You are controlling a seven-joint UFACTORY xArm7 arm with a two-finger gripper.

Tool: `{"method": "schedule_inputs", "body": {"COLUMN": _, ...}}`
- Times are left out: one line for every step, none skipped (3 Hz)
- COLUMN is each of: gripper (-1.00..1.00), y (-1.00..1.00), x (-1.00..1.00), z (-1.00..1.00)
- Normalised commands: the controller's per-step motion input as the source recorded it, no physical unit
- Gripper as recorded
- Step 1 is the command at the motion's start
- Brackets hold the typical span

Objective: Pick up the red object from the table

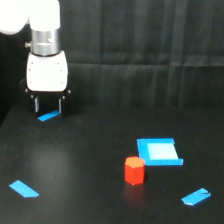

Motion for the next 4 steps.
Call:
{"method": "schedule_inputs", "body": {"gripper": 0.96, "y": -0.09, "x": 0.14, "z": -0.10}}
{"method": "schedule_inputs", "body": {"gripper": 1.00, "y": -0.76, "x": 0.71, "z": -0.32}}
{"method": "schedule_inputs", "body": {"gripper": 0.89, "y": -0.91, "x": 0.89, "z": -0.21}}
{"method": "schedule_inputs", "body": {"gripper": 0.97, "y": -0.66, "x": 0.99, "z": -0.25}}
